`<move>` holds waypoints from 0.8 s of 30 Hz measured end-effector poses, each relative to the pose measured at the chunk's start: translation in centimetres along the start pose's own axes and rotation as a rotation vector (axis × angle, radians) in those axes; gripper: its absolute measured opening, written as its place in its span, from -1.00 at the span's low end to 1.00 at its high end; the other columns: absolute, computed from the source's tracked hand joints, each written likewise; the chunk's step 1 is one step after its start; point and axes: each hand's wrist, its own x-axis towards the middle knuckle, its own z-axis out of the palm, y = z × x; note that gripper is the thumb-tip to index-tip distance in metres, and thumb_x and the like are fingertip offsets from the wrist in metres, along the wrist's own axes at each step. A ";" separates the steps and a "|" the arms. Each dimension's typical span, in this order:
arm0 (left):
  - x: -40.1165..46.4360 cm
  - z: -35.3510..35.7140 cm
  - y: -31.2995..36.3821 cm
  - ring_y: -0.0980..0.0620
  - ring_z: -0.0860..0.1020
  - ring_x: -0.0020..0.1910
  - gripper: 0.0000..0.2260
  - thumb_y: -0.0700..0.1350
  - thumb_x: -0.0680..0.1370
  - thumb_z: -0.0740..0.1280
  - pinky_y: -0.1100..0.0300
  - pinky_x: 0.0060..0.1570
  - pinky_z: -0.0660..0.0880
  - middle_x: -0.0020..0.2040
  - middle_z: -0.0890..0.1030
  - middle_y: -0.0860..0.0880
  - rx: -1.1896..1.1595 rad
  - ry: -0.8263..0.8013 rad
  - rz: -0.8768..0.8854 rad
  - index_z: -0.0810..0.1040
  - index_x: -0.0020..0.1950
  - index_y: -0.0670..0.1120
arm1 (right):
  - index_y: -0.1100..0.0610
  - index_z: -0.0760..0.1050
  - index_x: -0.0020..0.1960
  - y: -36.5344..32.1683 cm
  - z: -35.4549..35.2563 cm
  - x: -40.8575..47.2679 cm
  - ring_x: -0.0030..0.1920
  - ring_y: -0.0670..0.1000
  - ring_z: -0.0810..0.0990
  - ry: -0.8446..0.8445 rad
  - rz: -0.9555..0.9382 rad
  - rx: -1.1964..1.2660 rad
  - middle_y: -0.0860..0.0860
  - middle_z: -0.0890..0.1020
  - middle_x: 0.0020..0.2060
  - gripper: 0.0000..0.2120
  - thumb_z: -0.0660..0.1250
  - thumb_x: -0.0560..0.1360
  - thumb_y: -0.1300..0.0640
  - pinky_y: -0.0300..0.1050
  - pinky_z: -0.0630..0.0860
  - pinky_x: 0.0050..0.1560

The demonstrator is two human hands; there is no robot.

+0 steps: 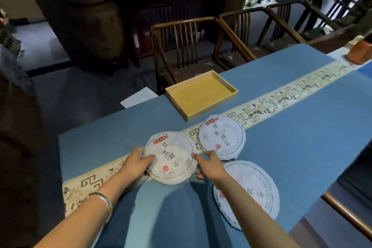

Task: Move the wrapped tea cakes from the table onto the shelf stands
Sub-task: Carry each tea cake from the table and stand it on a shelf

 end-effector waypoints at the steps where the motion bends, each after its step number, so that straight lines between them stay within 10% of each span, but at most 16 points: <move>1: 0.6 0.8 -0.1 0.02 0.63 -0.07 -0.48 -0.10 0.52 0.43 0.21 -0.18 0.57 0.04 0.64 -0.05 -0.068 -0.012 -0.022 0.31 0.40 -0.13 | 0.21 0.25 0.37 0.1 0.2 0.5 -0.21 0.09 0.54 -0.009 0.037 0.059 0.19 0.50 0.02 -0.44 0.41 0.52 0.00 -0.01 0.57 -0.15; 4: 1.9 2.1 -0.4 -0.10 0.60 0.04 -0.50 -0.06 0.46 0.47 0.07 0.02 0.58 0.17 0.59 -0.13 -0.097 0.019 -0.072 0.39 0.34 -0.10 | 0.22 0.28 0.35 1.0 1.1 2.1 -0.02 0.13 0.58 0.021 0.041 0.080 0.15 0.50 0.08 -0.45 0.44 0.51 0.05 0.15 0.56 0.20; 11: 3.4 2.7 -1.0 -0.20 0.43 0.28 -0.46 0.10 0.42 0.46 -0.05 0.29 0.39 0.28 0.52 -0.10 0.101 0.077 -0.102 0.44 0.35 0.01 | 0.20 0.39 0.22 1.4 2.3 4.0 0.00 0.02 0.62 -0.012 -0.007 0.110 0.00 0.60 -0.01 -0.59 0.47 0.48 0.13 0.07 0.62 0.11; 18: 3.2 2.4 -1.8 -0.11 0.62 -0.04 -0.56 -0.07 0.47 0.50 0.03 -0.09 0.58 0.07 0.60 -0.14 -0.281 0.092 -0.073 0.32 0.18 -0.07 | 0.17 0.34 0.21 1.7 2.3 3.7 0.14 0.12 0.61 -0.073 -0.043 0.135 0.13 0.58 0.16 -0.57 0.47 0.47 0.13 0.16 0.59 0.18; 24: 0.4 0.1 -0.4 -0.09 0.64 -0.04 -0.50 0.06 0.44 0.51 0.03 -0.15 0.62 0.04 0.60 -0.10 -0.459 0.137 -0.046 0.31 0.20 -0.05 | 0.11 0.34 0.23 -0.1 4.1 1.2 0.05 0.11 0.68 -0.099 -0.100 0.338 0.13 0.65 0.09 -0.58 0.46 0.47 0.17 -0.11 0.65 -0.17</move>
